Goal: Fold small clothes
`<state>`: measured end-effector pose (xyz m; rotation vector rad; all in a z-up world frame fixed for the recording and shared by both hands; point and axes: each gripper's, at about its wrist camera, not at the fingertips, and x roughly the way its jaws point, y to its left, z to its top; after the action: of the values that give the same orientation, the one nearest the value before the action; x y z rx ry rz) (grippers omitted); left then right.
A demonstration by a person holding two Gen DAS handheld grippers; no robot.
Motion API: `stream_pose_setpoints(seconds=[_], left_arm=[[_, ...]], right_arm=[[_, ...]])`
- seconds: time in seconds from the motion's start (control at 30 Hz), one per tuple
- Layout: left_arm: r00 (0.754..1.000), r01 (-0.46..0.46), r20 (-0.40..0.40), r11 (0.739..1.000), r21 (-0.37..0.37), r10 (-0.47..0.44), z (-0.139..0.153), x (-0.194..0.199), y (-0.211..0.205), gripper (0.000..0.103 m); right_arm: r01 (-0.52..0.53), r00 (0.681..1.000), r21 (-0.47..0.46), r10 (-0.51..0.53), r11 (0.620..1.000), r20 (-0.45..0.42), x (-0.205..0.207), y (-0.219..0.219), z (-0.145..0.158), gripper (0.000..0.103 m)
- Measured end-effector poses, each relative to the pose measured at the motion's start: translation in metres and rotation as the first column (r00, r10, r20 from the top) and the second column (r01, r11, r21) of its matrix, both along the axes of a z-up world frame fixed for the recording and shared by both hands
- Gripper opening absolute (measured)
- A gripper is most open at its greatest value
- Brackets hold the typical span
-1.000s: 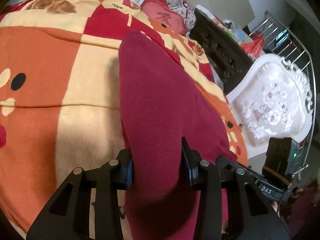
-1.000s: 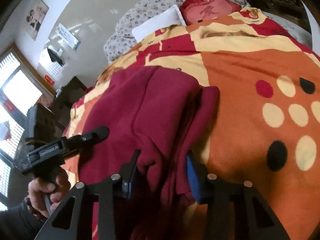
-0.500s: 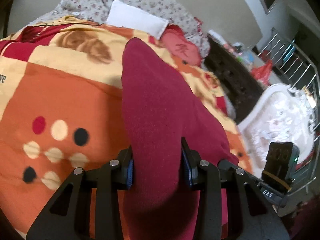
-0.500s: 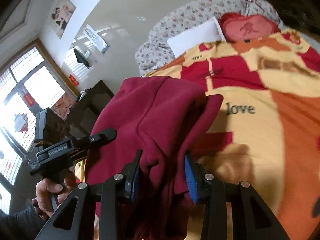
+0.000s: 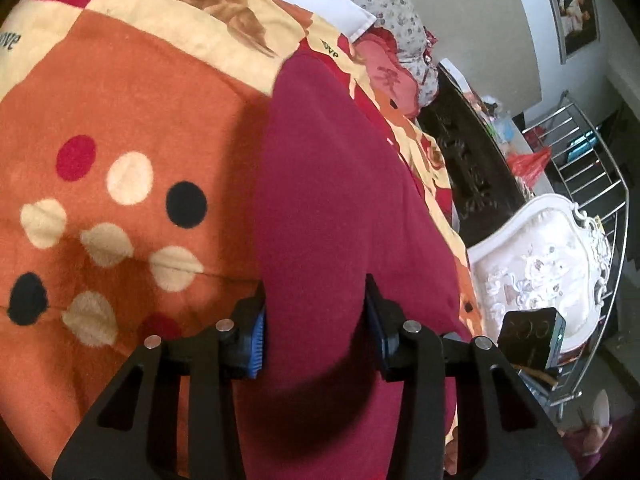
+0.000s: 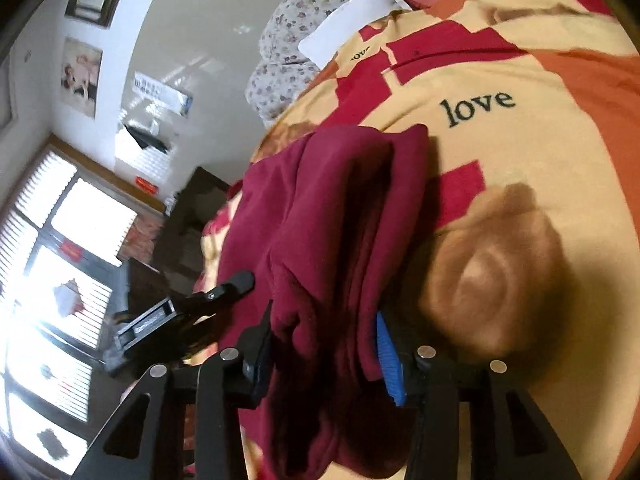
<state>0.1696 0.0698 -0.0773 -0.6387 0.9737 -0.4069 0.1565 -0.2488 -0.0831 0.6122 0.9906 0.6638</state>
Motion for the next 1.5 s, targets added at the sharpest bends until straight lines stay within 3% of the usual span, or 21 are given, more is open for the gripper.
stream_pose_setpoints(seconds=[0.07, 0.1, 0.2, 0.23, 0.3, 0.4, 0.5, 0.57, 0.6, 0.67, 0.73, 0.77, 0.83, 0.93, 1.03, 1.1, 1.2, 1.27, 1.33, 1.4, 1.5], left_arm=[[0.999, 0.034, -0.029, 0.998, 0.057, -0.032, -0.004, 0.003, -0.008, 0.049], [0.999, 0.032, -0.045, 0.997, 0.076, -0.028, -0.007, 0.004, -0.009, 0.054], [0.999, 0.007, -0.045, 0.999, 0.034, -0.006, -0.001, 0.0, 0.005, 0.054], [0.999, -0.021, -0.031, 0.999, 0.032, 0.022, 0.006, -0.003, 0.014, 0.054], [0.996, -0.077, 0.038, 0.995, 0.058, 0.075, 0.025, -0.01, 0.029, 0.054], [0.985, -0.077, 0.161, 0.993, 0.091, 0.062, 0.057, -0.005, 0.026, 0.054], [0.98, -0.047, 0.2, 0.988, 0.146, 0.017, 0.072, 0.026, 0.001, 0.054], [0.988, -0.026, 0.156, 0.979, 0.201, -0.005, 0.061, 0.055, -0.016, 0.053], [0.995, -0.013, 0.097, 0.975, 0.224, -0.009, 0.047, 0.074, -0.025, 0.053], [0.999, 0.014, 0.039, 0.959, 0.283, -0.027, 0.023, 0.09, -0.037, 0.053], [0.999, 0.023, -0.045, 0.956, 0.292, -0.011, -0.009, 0.099, -0.043, 0.053], [1.0, 0.003, -0.024, 0.956, 0.293, 0.004, -0.01, 0.099, -0.042, 0.053], [1.0, -0.002, -0.013, 0.956, 0.294, 0.006, -0.011, 0.097, -0.042, 0.053], [1.0, 0.017, -0.025, 0.949, 0.314, -0.009, -0.005, 0.098, -0.041, 0.053], [1.0, 0.004, 0.017, 0.958, 0.286, -0.01, 0.024, 0.078, -0.03, 0.053], [0.997, 0.001, 0.074, 0.964, 0.264, -0.021, 0.041, 0.052, -0.018, 0.053], [0.991, 0.034, 0.115, 0.973, 0.228, -0.061, 0.054, 0.005, -0.01, 0.053], [0.991, 0.072, 0.1, 0.976, 0.206, -0.094, 0.043, -0.022, -0.016, 0.053], [0.991, 0.108, 0.05, 0.974, 0.2, -0.12, 0.025, -0.031, -0.028, 0.053], [0.985, 0.131, 0.066, 0.946, 0.296, -0.157, 0.008, -0.039, -0.049, 0.053], [0.979, 0.121, 0.102, 0.899, 0.42, -0.179, 0.011, -0.045, -0.069, 0.054]], right_arm=[[0.024, 1.0, -0.077, -0.024, 0.997, 0.0, -0.007, 0.002, -0.004, 0.043], [0.033, 0.999, -0.067, -0.033, 0.997, -0.002, -0.008, 0.0, -0.006, 0.044], [0.038, 0.999, -0.091, -0.038, 0.995, -0.001, -0.012, -0.005, 0.006, 0.045], [0.04, 0.999, -0.116, -0.037, 0.992, 0.022, -0.014, -0.006, 0.015, 0.045], [0.057, 0.987, -0.203, -0.025, 0.977, 0.16, -0.018, -0.007, 0.049, 0.045], [0.022, 0.931, -0.361, 0.112, 0.932, 0.348, -0.019, 0.018, 0.089, 0.045], [-0.098, 0.864, -0.486, 0.317, 0.868, 0.392, -0.011, 0.064, 0.099, 0.045], [-0.14, 0.829, -0.575, 0.413, 0.806, 0.378, 0.004, 0.088, 0.09, 0.045], [-0.139, 0.827, -0.632, 0.44, 0.763, 0.35, 0.016, 0.096, 0.077, 0.045], [-0.171, 0.855, -0.665, 0.445, 0.727, 0.267, 0.04, 0.092, 0.044, 0.045], [-0.212, 0.883, -0.609, 0.416, 0.764, 0.215, 0.053, 0.07, 0.013, 0.046], [-0.196, 0.879, -0.568, 0.4, 0.799, 0.259, 0.051, 0.061, 0.007, 0.046], [-0.173, 0.869, -0.541, 0.387, 0.823, 0.309, 0.046, 0.054, 0.001, 0.046], [-0.183, 0.88, -0.517, 0.374, 0.836, 0.293, 0.051, 0.051, 0.001, 0.046], [-0.187, 0.887, -0.553, 0.382, 0.812, 0.26, 0.048, 0.053, 0.023, 0.046], [-0.151, 0.889, -0.529, 0.348, 0.835, 0.296, 0.032, 0.053, 0.049, 0.046], [-0.146, 0.84, -0.502, 0.375, 0.852, 0.392, -0.016, 0.048, 0.079, 0.046], [-0.209, 0.805, -0.512, 0.444, 0.833, 0.393, -0.043, 0.055, 0.079, 0.046], [-0.261, 0.771, -0.564, 0.521, 0.784, 0.367, -0.063, 0.065, 0.06, 0.046], [-0.284, 0.803, -0.627, 0.538, 0.725, 0.258, -0.061, 0.069, 0.02, 0.046], [-0.247, 0.814, -0.608, 0.502, 0.755, 0.292, -0.063, 0.064, 0.01, 0.046]])
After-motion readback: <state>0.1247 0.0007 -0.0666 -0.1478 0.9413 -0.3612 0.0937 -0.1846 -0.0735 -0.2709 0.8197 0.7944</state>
